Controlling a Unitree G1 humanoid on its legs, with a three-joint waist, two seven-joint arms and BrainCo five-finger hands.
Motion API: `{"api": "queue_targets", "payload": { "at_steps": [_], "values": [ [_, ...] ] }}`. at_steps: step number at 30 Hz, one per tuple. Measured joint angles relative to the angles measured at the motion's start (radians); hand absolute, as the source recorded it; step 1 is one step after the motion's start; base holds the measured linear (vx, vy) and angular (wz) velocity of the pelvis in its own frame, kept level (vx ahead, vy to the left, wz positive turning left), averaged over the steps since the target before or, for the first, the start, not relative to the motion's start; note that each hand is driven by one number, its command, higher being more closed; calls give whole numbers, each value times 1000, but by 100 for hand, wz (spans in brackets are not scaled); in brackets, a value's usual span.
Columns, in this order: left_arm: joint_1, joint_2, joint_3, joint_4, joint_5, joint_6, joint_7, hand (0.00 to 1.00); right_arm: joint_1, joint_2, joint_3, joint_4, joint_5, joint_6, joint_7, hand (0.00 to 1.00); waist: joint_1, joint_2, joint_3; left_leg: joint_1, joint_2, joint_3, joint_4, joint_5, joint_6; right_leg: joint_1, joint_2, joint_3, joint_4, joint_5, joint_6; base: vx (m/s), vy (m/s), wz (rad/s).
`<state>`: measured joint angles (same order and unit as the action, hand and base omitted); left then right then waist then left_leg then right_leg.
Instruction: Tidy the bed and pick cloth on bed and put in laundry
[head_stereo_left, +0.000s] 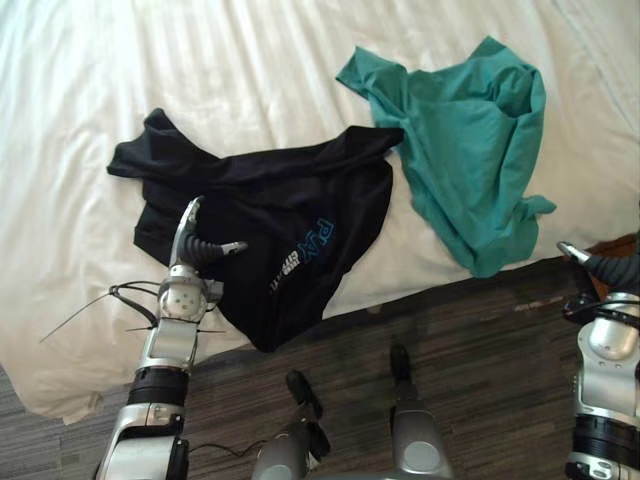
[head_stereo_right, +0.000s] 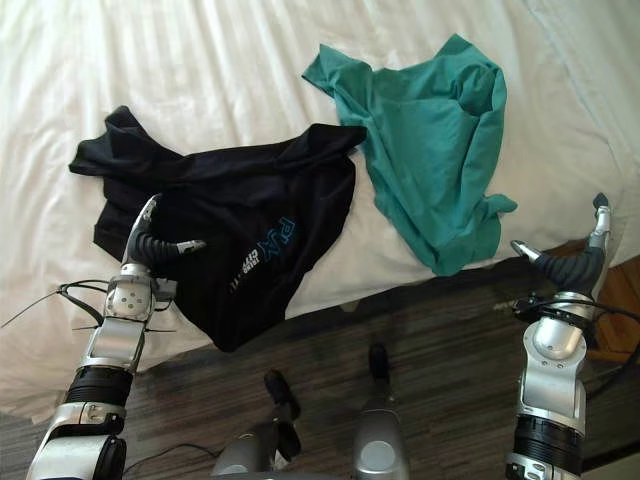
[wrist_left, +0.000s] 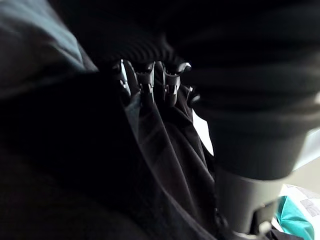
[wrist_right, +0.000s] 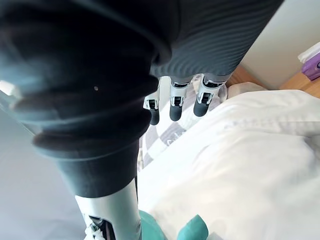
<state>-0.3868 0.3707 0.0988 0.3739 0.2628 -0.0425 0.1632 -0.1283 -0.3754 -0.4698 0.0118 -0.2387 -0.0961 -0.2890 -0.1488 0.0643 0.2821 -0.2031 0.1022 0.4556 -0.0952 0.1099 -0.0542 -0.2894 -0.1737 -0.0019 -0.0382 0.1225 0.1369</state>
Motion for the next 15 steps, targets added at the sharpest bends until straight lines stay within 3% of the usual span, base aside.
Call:
{"api": "queue_targets", "payload": {
  "at_steps": [1,6,10,12,15],
  "values": [
    [-18,-2,-14,22,10,1,12,100,-5,0,6,0,0,-5,0,0,0,1,12,-1,0,3,0,0,0,-2,0,3,-1,1,0,7,-3,-9],
    [-48,-4,-53,92,131,-8,55,100,-43,-2,38,0,-7,-6,-4,0,2,9,34,-17,1,12,0,1,0,-25,2,13,0,6,0,9,-5,-5],
    [-49,39,-93,96,242,-25,55,100,-111,-14,106,0,-7,-11,-4,0,8,13,39,-30,1,12,-1,4,2,-39,2,18,2,11,8,0,0,0],
    [-49,46,-100,88,260,-50,53,100,-139,-39,130,0,-7,-14,-2,0,26,14,40,-38,0,9,-6,5,4,-49,2,18,3,13,12,0,0,0],
    [-24,54,-107,48,237,-79,32,100,-187,-57,135,4,-7,-14,-2,0,28,17,41,-51,1,-14,-6,13,8,-49,1,-2,3,13,12,24,-6,16]
  ]
}}
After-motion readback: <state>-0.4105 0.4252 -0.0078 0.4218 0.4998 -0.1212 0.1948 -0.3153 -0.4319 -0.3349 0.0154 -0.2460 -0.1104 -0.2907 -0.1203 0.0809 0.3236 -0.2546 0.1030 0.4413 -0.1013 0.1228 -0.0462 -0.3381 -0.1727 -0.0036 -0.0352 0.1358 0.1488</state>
